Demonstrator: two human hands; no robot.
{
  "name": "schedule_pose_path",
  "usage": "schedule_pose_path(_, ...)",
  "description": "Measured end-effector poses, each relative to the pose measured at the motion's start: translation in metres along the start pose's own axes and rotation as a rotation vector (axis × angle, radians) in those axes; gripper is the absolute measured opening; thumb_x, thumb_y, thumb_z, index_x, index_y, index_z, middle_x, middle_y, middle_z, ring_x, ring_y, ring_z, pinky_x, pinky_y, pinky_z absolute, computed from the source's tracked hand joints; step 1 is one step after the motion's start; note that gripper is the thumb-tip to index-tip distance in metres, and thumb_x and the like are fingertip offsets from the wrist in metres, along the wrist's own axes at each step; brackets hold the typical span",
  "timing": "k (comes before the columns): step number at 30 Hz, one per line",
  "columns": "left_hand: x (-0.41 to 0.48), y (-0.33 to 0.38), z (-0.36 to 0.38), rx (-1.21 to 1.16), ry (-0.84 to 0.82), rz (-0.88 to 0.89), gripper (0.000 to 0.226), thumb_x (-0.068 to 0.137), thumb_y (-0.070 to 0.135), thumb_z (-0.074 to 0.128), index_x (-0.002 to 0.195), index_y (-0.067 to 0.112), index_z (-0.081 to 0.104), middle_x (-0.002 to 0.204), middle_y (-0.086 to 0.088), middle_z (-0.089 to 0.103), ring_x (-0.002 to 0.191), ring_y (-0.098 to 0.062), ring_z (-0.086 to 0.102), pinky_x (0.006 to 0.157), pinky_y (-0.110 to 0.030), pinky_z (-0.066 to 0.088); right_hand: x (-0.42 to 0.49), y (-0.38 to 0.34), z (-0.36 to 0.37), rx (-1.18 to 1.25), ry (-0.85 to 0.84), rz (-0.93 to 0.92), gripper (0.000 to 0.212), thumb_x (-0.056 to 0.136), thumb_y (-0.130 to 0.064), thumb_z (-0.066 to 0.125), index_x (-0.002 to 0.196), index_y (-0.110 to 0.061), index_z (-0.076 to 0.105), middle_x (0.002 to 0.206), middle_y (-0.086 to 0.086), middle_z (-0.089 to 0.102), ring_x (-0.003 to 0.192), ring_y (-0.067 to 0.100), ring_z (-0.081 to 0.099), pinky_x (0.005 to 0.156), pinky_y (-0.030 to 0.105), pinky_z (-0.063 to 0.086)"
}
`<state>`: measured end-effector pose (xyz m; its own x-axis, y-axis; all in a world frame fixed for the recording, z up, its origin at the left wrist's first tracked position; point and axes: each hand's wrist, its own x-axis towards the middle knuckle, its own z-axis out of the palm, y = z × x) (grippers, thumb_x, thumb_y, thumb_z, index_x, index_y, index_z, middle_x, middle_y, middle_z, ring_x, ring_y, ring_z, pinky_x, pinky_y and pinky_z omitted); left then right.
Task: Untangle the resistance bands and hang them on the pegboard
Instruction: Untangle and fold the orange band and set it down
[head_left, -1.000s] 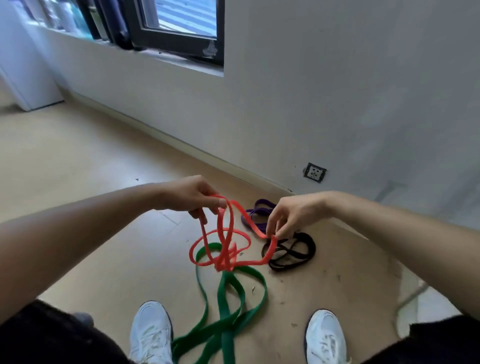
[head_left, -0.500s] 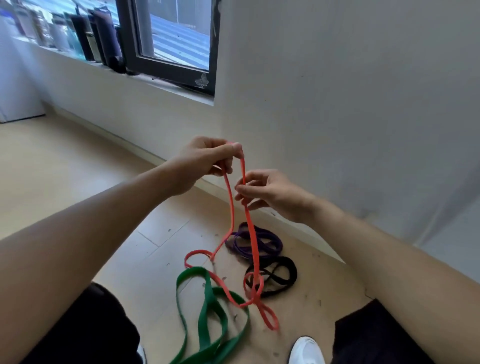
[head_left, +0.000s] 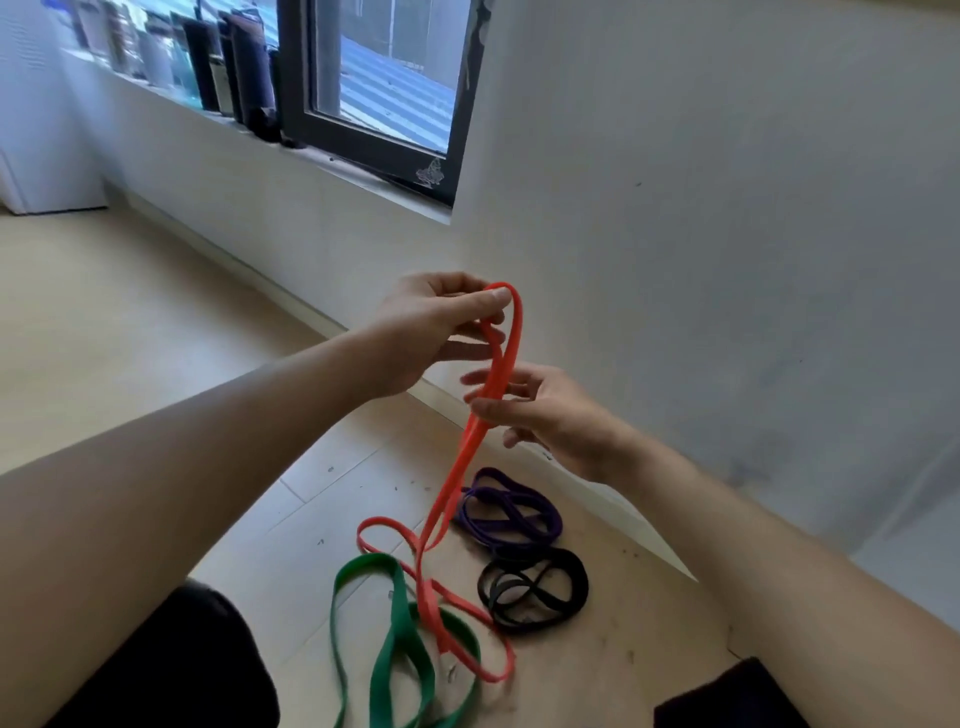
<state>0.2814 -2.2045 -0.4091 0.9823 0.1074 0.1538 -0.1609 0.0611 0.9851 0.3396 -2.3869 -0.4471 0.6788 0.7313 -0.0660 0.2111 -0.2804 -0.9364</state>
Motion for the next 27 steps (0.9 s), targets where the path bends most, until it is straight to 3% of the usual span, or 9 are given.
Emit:
schedule_pose_path(3, 0.003, 0.002, 0.002, -0.094, 0.029, 0.011, 0.023, 0.096, 0.021, 0.067, 0.110, 0.004, 0.066, 0.099, -0.009, 0.069, 0.092, -0.024, 0.073, 0.081, -0.033, 0.061, 0.004, 0.006, 0.000, -0.084, 0.009, 0.005, 0.009, 0.088, -0.027, 0.076, 0.095, -0.021, 0.075, 0.095, -0.001, 0.075, 0.086, 0.014, 0.069, 0.077, 0.032, 0.053)
schedule_pose_path(7, 0.003, 0.000, -0.009, -0.072, 0.122, 0.003, 0.022, 0.095, 0.023, 0.068, 0.110, 0.008, 0.068, 0.099, -0.006, 0.072, 0.093, -0.020, 0.074, 0.076, -0.028, 0.059, 0.000, 0.014, -0.013, -0.151, 0.009, 0.013, 0.004, 0.088, -0.021, 0.076, 0.089, -0.018, 0.074, 0.080, -0.006, 0.069, 0.071, 0.004, 0.063, 0.069, 0.024, 0.048)
schedule_pose_path(12, 0.001, -0.008, -0.018, -0.124, 0.211, -0.007, 0.020, 0.095, 0.020, 0.067, 0.110, 0.007, 0.069, 0.097, -0.007, 0.071, 0.096, -0.024, 0.074, 0.078, -0.028, 0.059, -0.002, 0.018, -0.028, -0.350, 0.052, 0.010, 0.007, 0.088, -0.015, 0.075, 0.094, -0.017, 0.074, 0.089, -0.001, 0.070, 0.083, 0.009, 0.067, 0.078, 0.025, 0.053)
schedule_pose_path(17, 0.003, 0.000, -0.014, -0.290, 0.242, 0.051, 0.010, 0.097, 0.018, 0.065, 0.101, 0.009, 0.068, 0.090, -0.005, 0.070, 0.089, -0.022, 0.073, 0.081, -0.029, 0.059, -0.001, 0.023, -0.023, -0.415, -0.059, 0.060, 0.004, 0.088, -0.011, 0.073, 0.092, -0.012, 0.072, 0.087, 0.002, 0.067, 0.081, 0.013, 0.066, 0.074, 0.024, 0.052)
schedule_pose_path(22, 0.002, -0.001, -0.028, -0.219, 0.268, 0.025, 0.014, 0.092, 0.023, 0.070, 0.102, 0.013, 0.068, 0.092, -0.002, 0.070, 0.090, -0.019, 0.073, 0.081, -0.028, 0.058, -0.005, 0.022, -0.032, -0.271, -0.030, 0.045, 0.013, 0.092, -0.010, 0.070, 0.104, -0.008, 0.071, 0.095, 0.009, 0.074, 0.091, 0.020, 0.074, 0.087, 0.036, 0.060)
schedule_pose_path(27, -0.005, -0.007, -0.046, -0.098, 0.239, -0.103, 0.034, 0.076, 0.027, 0.077, 0.102, 0.008, 0.067, 0.089, -0.003, 0.070, 0.084, -0.017, 0.072, 0.071, -0.023, 0.058, -0.017, 0.015, -0.051, -0.173, 0.089, 0.006, 0.016, 0.096, -0.011, 0.065, 0.110, -0.007, 0.070, 0.095, 0.008, 0.078, 0.091, 0.020, 0.076, 0.086, 0.037, 0.061)
